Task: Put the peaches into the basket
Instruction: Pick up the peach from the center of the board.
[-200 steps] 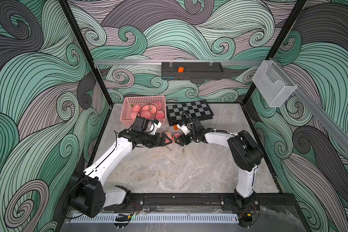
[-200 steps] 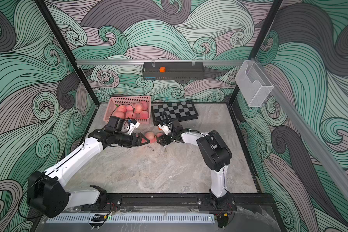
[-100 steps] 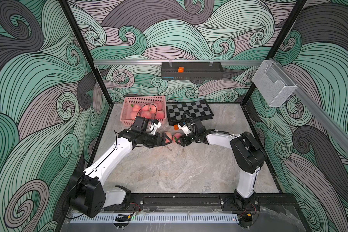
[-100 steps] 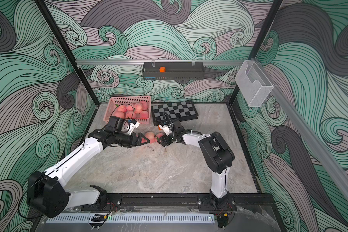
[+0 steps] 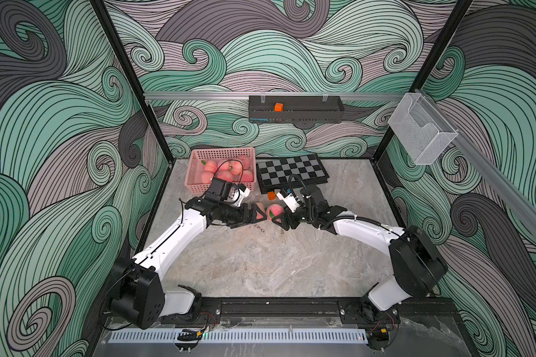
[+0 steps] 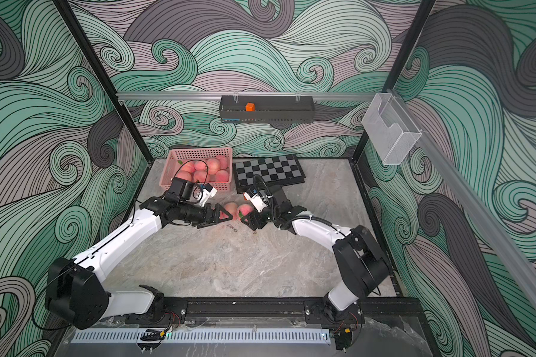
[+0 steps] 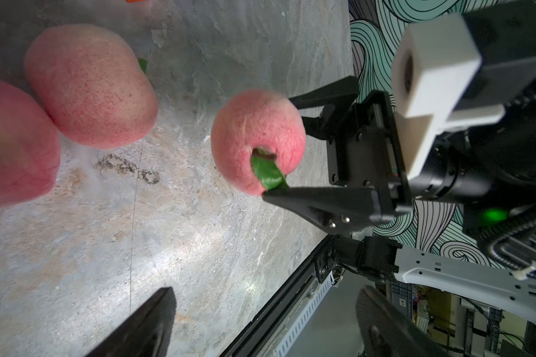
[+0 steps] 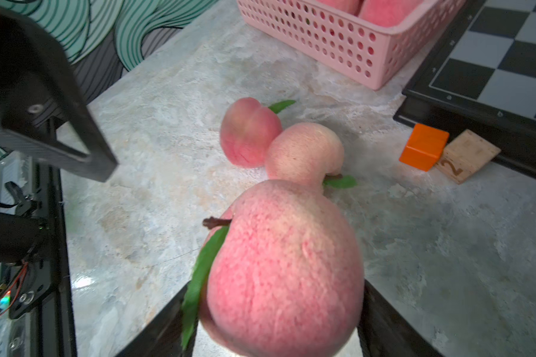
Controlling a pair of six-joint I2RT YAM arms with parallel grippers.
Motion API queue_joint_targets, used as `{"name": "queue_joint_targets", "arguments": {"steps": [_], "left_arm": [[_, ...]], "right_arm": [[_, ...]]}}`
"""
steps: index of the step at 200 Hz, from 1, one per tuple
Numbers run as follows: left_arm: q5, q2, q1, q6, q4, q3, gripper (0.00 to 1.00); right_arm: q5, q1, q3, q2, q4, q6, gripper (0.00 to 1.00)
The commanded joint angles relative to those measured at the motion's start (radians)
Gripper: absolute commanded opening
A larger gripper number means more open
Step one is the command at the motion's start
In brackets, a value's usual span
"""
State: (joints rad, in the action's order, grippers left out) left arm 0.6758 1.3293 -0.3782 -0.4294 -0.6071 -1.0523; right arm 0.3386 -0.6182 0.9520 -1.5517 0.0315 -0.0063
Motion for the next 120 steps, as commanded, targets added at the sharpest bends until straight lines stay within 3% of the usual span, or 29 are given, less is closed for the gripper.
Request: {"name": "queue_joint_targets", "arguments": {"steps": [1, 120], "left_arm": [[0.026, 0.007, -0.029, -0.009, 0.011, -0.056, 0.93], [0.070, -0.004, -0.077, -0.076, 0.103, -0.080, 0.94]], "right_arm": [[-0.024, -0.041, -0.006, 0.071, -0.012, -0.053, 0.76], [-0.029, -0.118, -0.010, 0.218, -0.006, -0.075, 0.77]]}}
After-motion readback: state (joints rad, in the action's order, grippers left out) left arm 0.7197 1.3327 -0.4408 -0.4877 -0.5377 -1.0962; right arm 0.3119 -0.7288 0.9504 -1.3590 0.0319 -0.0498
